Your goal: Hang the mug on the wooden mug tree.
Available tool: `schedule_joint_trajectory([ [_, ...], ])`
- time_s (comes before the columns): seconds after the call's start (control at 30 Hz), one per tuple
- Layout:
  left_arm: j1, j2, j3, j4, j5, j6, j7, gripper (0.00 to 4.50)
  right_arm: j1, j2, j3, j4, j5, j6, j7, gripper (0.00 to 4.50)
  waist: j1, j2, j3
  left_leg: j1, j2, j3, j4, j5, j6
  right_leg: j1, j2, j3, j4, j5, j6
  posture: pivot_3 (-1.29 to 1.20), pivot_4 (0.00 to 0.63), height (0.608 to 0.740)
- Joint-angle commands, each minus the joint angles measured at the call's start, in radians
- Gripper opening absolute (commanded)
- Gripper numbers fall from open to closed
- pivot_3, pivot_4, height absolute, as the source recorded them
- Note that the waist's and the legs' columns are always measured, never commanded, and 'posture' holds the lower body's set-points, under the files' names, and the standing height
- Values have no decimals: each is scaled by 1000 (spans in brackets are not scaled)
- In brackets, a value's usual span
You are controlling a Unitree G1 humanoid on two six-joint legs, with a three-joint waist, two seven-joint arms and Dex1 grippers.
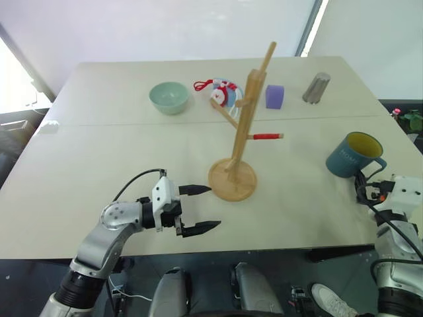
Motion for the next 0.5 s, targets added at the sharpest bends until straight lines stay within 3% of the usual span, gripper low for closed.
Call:
schedule_joint_trajectory([
  [0.03,-10,-1,18,-60,-37,17,11,4500,-24,-24,-30,18,0,-3,-17,4111,0,0,0,0,0,0,0,0,0,0,0,0,0,0,0,0,150,740],
  [0.3,-25,2,14,-73,-47,38,24,4500,-80,-37,-34,109,12,-19,-10,4111,-1,0,0,0,0,0,1,0,0,0,0,0,0,0,0,0,150,740],
  [0.4,-32,4,12,-73,-51,42,25,4500,-114,-38,-35,151,30,-19,7,3353,-3,0,0,0,0,0,1,0,0,1,0,0,0,0,0,0,150,740],
  [0.5,-37,4,12,-72,-51,43,28,4500,-134,-35,-37,172,54,-22,33,1746,-3,0,0,0,0,0,1,0,0,1,1,0,1,0,0,0,150,740],
])
